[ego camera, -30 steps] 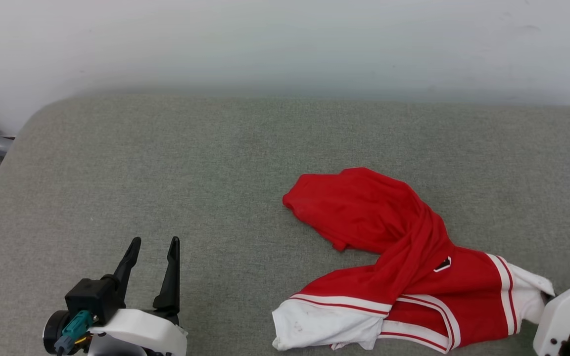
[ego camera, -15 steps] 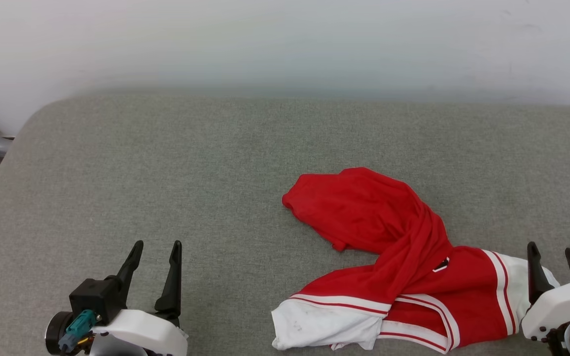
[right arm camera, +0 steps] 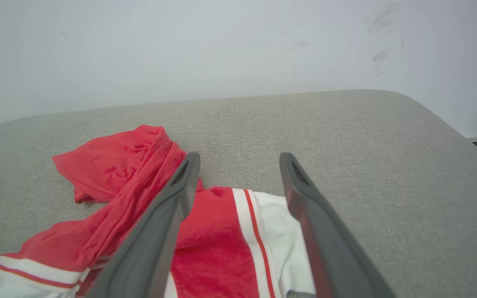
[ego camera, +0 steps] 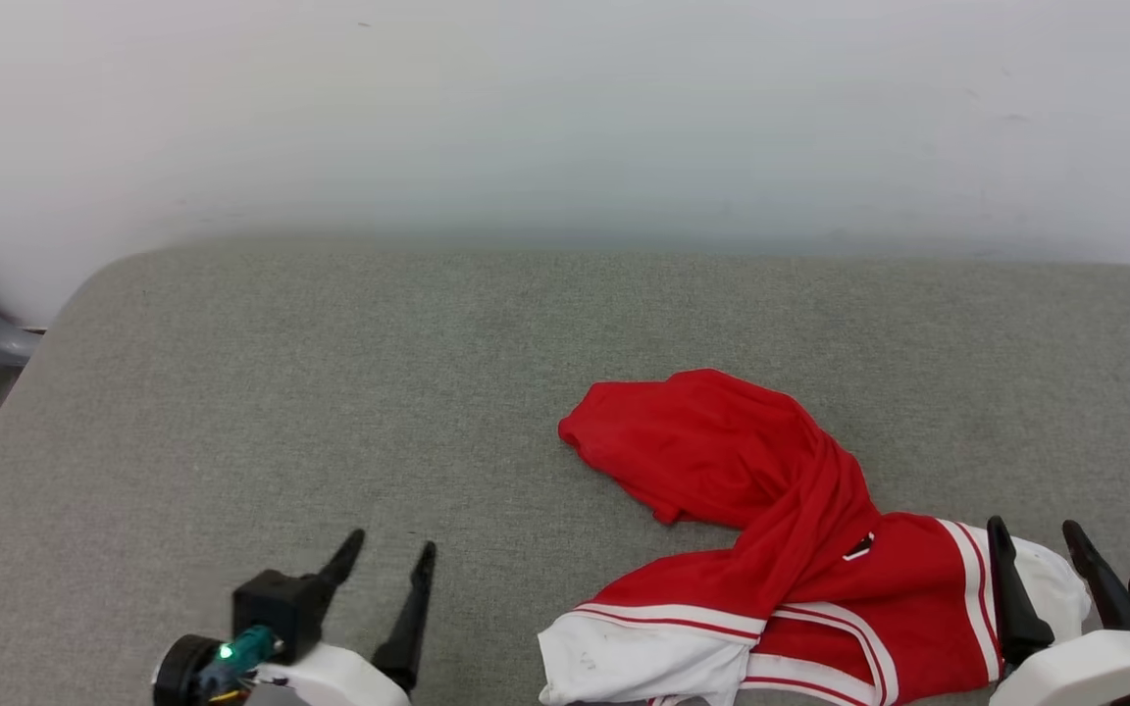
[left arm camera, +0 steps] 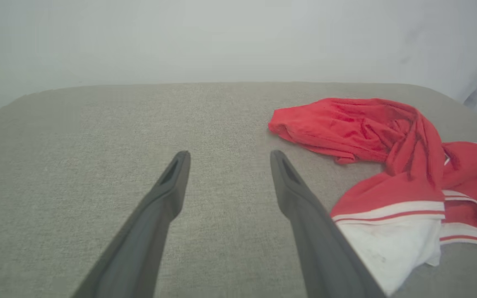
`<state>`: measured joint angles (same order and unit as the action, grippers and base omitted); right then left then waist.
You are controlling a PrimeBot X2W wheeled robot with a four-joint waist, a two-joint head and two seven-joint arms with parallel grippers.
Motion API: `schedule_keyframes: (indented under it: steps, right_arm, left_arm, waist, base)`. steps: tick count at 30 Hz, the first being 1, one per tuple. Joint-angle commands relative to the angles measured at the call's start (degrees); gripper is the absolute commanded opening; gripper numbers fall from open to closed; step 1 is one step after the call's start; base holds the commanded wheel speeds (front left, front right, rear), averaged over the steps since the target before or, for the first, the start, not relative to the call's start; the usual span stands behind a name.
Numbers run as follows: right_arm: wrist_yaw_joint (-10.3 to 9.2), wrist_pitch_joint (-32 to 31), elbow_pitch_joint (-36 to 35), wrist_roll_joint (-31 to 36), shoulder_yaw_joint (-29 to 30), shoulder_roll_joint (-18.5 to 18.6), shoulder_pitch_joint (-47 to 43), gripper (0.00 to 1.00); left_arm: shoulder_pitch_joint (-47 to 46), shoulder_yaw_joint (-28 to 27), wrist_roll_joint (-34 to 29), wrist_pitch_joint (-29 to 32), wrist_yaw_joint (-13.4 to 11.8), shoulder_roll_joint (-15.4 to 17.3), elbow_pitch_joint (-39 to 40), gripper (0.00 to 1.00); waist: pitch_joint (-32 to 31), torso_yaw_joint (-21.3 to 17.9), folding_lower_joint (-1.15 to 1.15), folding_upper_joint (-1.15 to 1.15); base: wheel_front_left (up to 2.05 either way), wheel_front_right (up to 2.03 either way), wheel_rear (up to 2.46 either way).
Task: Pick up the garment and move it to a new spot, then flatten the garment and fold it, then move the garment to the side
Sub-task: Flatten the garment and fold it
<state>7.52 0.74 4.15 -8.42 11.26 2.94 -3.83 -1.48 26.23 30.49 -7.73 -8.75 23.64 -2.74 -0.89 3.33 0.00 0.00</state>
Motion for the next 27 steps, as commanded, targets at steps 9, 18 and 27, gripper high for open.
schedule_keyframes:
  steps: [9,18,27]
  right_arm:
    - [-0.06,-1.98,-4.22,-1.65,-2.04,-0.09,-2.95,1.0]
    - [-0.05,-1.9,-4.66,-2.05,-3.08,-0.09,-1.5,1.0]
    - [-0.05,-1.16,-5.35,-2.15,-3.58,-0.09,1.18,1.0]
  left_arm:
    - [-3.84,11.76,-0.41,18.08,6.9,0.46,3.93,1.0]
    - [-9.1,21.09,-1.19,29.09,13.71,-0.31,2.56,1.0]
    - [-15.53,24.92,-0.67,34.39,15.7,0.33,-5.35,1.0]
  waist:
    - [-0.16,-0.54,0.0,0.0]
    - [2.6,-1.56,0.0,0.0]
    - [8.1,-3.61,0.0,0.0]
  base:
    - [0.0,0.0,0.0]
    - [0.0,0.0,0.0]
    - [0.0,0.0,0.0]
